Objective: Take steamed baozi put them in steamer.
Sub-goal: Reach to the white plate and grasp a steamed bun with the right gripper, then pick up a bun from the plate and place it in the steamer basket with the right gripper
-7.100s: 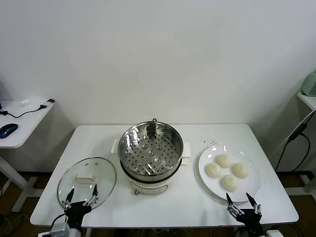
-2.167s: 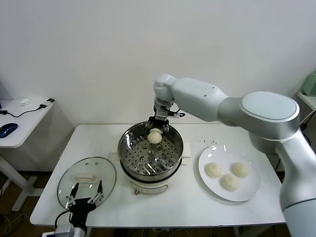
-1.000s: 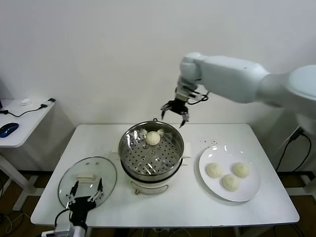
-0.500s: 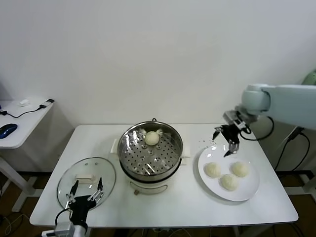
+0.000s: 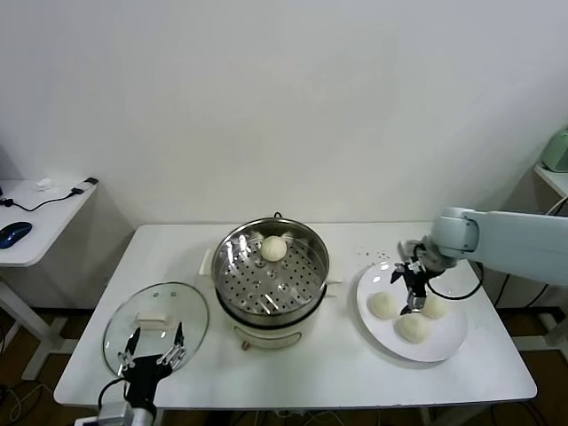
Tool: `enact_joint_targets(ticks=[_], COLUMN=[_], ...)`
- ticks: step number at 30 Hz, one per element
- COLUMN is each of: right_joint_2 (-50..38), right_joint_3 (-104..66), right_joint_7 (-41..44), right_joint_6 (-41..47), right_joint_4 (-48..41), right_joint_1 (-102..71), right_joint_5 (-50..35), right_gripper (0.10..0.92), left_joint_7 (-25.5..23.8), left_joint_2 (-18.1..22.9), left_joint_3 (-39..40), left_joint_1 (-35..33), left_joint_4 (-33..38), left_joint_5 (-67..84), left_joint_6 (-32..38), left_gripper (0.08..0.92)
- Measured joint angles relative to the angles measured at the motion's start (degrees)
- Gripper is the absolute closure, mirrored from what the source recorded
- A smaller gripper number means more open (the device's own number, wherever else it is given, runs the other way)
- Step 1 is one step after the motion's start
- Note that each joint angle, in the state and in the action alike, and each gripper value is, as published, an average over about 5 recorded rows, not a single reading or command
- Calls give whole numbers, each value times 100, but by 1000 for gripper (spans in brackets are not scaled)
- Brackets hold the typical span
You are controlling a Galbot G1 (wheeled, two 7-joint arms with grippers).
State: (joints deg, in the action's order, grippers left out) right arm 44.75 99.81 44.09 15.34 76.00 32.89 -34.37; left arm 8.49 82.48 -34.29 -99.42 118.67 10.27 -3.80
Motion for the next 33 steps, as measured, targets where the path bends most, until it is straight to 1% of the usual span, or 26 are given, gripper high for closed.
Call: enact_joint_targets(ticks=[12, 21, 28, 33], right_joint_2=[301, 330, 227, 298], right_joint_3=[-606, -860, -602, -99], right_joint_7=[-80, -115, 73, 311], right_joint_6=[165, 194, 121, 29], right_joint_4=[-584, -660, -385, -103], right_joint_1=[-838, -1054, -549, 364], right_joint_5=[248, 391, 282, -88], right_gripper=[212, 328, 338, 338], left_joint_7=[4, 11, 12, 12], left_joint_2=[4, 13, 56, 62], left_joint_3=[5, 3, 10, 40], left_joint_1=[14, -6, -58, -58], left_joint_4=[-25, -1, 81, 134], left_joint_5=[2, -7, -21, -26], left_joint_6=[8, 15, -5, -37], left_gripper=[177, 177, 177, 177])
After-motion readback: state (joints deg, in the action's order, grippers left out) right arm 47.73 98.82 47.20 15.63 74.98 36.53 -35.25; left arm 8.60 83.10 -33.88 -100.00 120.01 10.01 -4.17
